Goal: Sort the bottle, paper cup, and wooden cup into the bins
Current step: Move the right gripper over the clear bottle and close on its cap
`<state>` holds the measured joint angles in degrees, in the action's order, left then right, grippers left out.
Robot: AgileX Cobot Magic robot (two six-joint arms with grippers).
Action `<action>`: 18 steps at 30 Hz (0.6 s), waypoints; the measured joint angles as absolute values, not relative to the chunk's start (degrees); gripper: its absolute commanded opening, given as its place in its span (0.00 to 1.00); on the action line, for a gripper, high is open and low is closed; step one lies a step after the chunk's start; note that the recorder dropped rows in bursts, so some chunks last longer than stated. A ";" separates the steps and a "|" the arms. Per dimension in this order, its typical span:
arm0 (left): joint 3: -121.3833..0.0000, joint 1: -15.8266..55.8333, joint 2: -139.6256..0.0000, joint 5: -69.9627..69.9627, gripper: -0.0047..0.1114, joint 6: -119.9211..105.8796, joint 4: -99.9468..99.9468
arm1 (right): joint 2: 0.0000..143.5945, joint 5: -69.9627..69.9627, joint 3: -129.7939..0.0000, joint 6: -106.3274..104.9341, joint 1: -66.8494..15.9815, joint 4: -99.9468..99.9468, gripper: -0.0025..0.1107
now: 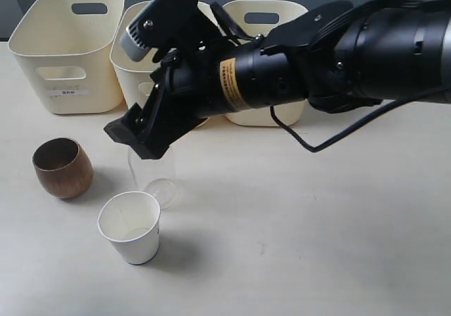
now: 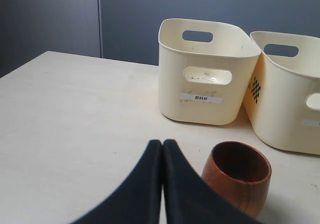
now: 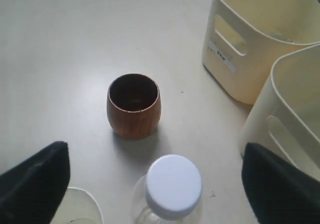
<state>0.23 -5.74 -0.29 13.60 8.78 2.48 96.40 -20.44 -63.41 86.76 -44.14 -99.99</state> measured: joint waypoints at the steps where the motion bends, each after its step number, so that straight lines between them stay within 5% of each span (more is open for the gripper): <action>1: 0.23 -5.74 -0.29 13.60 0.04 8.78 2.48 | 97.16 -20.44 -63.65 86.76 -44.25 -99.99 0.79; 18: 0.23 -5.74 -0.29 13.60 0.04 8.78 2.48 | 105.94 -20.15 -67.18 86.76 -44.25 -99.87 0.79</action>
